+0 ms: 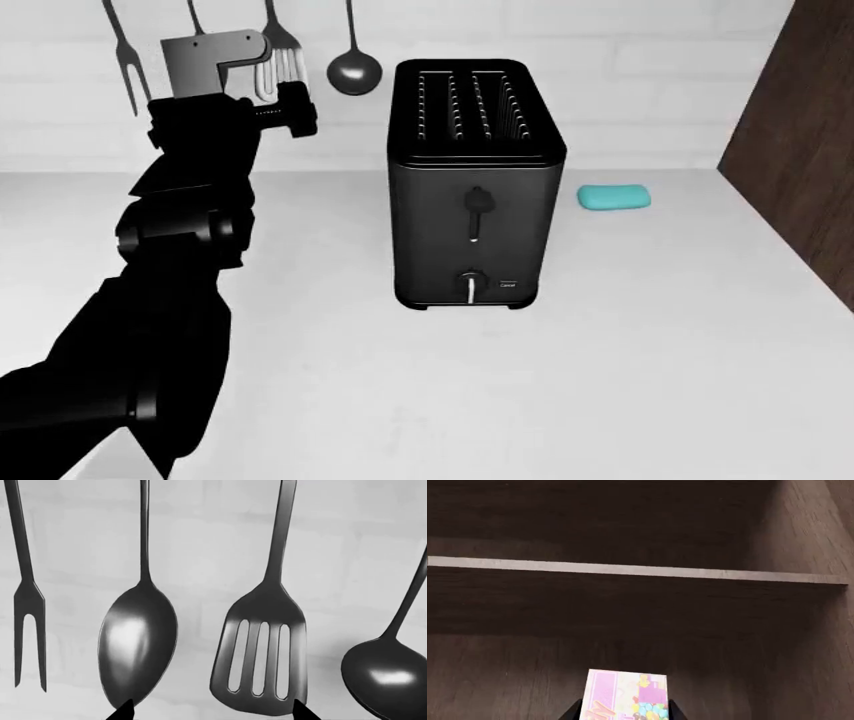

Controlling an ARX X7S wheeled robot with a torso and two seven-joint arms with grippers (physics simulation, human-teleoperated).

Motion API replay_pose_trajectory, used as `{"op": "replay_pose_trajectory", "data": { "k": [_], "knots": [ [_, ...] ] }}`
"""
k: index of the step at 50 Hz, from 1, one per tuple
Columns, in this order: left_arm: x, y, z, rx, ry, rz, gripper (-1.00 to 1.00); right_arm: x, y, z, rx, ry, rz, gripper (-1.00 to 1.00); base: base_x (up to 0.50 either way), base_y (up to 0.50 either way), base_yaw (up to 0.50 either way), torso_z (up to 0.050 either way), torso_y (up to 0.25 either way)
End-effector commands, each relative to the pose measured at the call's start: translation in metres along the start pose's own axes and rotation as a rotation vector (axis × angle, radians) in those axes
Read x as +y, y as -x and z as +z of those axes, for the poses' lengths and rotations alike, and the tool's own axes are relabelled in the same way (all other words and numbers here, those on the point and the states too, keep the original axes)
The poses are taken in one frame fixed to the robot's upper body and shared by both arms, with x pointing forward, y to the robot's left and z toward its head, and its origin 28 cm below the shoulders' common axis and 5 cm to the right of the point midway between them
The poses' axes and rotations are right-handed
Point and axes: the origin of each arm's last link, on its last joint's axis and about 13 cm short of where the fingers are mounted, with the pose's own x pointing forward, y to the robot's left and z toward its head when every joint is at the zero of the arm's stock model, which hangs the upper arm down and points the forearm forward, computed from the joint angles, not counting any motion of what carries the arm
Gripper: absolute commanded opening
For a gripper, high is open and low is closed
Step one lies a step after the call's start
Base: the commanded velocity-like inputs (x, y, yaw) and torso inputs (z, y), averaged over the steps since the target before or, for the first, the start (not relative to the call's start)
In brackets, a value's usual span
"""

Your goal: Pick the bar and yogurt from the counter and place them in the cabinets closest to them.

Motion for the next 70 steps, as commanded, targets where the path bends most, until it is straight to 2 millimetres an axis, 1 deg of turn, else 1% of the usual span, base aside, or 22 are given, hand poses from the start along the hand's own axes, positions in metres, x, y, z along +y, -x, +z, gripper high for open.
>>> {"op": "replay_pose_trajectory", "data": {
  "k": [1, 2, 6, 8, 11, 15, 19, 22, 25, 26, 31, 39, 43, 49, 53, 55, 58, 62, 70],
  "knots": [
    [0.000, 0.000, 0.000, 0.004, 0.007, -0.001, 1.00, 0.013, -0.086, -0.032, 0.294, 0.087, -0.037, -1.00, 0.00, 0.00, 0.00, 0.000, 0.000],
    [0.000, 0.000, 0.000, 0.004, 0.007, -0.001, 1.00, 0.014, -0.092, -0.038, 0.325, 0.094, -0.044, -1.00, 0.00, 0.00, 0.00, 0.000, 0.000],
    [0.000, 0.000, 0.000, 0.004, 0.010, -0.003, 1.00, 0.015, -0.113, -0.075, 0.531, 0.118, -0.045, -1.00, 0.00, 0.00, 0.00, 0.000, 0.000],
    [0.000, 0.000, 0.000, 0.005, 0.010, -0.004, 1.00, 0.015, -0.120, -0.095, 0.649, 0.139, -0.045, -1.00, 0.00, 0.00, 0.00, 0.000, 0.000],
    [0.000, 0.000, 0.000, 0.005, 0.011, -0.006, 1.00, 0.011, -0.126, -0.121, 0.764, 0.125, -0.048, -1.00, 0.00, 0.00, 0.00, 0.000, 0.000],
    [0.000, 0.000, 0.000, 0.005, 0.006, -0.006, 1.00, 0.007, -0.127, -0.152, 0.890, 0.120, -0.046, -1.00, 0.00, 0.00, 0.00, 0.000, 0.000],
    [0.000, 0.000, 0.000, 0.006, 0.004, -0.005, 1.00, 0.007, -0.120, -0.182, 1.055, 0.145, -0.018, -1.00, 0.00, 0.00, 0.00, 0.000, 0.000],
    [0.000, 0.000, -0.001, 0.005, 0.002, -0.006, 1.00, 0.006, -0.114, -0.195, 1.138, 0.159, -0.019, -1.00, 0.01, 0.00, 0.00, 0.000, 0.000],
    [0.000, 0.000, 0.000, 0.005, -0.003, -0.009, 1.00, 0.005, -0.109, -0.203, 1.194, 0.182, -0.005, -1.00, 0.00, 0.00, 0.00, 0.000, 0.000],
    [0.000, 0.000, -0.001, 0.005, -0.003, -0.008, 1.00, 0.005, -0.109, -0.203, 1.192, 0.201, -0.010, 1.00, 0.01, 0.00, 0.00, 0.000, 0.000],
    [0.000, 0.000, -0.001, 0.005, -0.006, -0.008, 1.00, 0.008, -0.112, -0.196, 1.158, 0.228, -0.001, 1.00, 0.00, 0.00, 0.00, 0.000, 0.000],
    [0.000, 0.000, -0.001, 0.005, -0.010, -0.008, 1.00, 0.009, -0.115, -0.191, 1.123, 0.240, 0.004, 1.00, 0.01, 0.00, 0.00, 0.000, 0.000],
    [-0.001, 0.000, -0.001, 0.005, -0.012, -0.009, 1.00, 0.010, -0.120, -0.181, 1.036, 0.236, 0.002, 1.00, 0.00, 0.00, 0.00, 0.000, 0.000],
    [-0.001, 0.000, -0.001, 0.003, -0.013, -0.010, 1.00, 0.014, -0.122, -0.152, 0.799, 0.170, 0.036, 1.00, 0.00, 0.00, 0.00, 0.000, 0.000],
    [-0.001, 0.000, -0.001, 0.002, -0.014, -0.011, 1.00, 0.015, -0.121, -0.127, 0.628, 0.136, 0.035, 1.00, 0.00, 0.00, 0.00, 0.000, 0.000],
    [-0.001, 0.000, -0.001, 0.001, -0.016, -0.011, 1.00, 0.014, -0.120, -0.116, 0.568, 0.127, 0.021, 1.00, 0.00, 0.00, 0.00, 0.000, 0.000],
    [-0.001, 0.000, -0.001, 0.000, -0.017, -0.010, 1.00, 0.014, -0.116, -0.094, 0.467, 0.113, 0.007, 1.00, 0.00, 0.00, 0.00, 0.000, 0.000],
    [-0.001, 0.000, -0.001, -0.001, -0.020, -0.009, 1.00, 0.016, -0.110, -0.070, 0.350, 0.136, -0.018, 1.00, 0.00, 0.00, 0.00, 0.000, 0.000],
    [-0.001, 0.000, 0.000, -0.004, -0.019, -0.009, 1.00, 0.020, -0.098, -0.035, 0.157, 0.231, -0.069, 1.00, 0.00, 0.00, 0.00, 0.000, 0.000]
  ]
}}
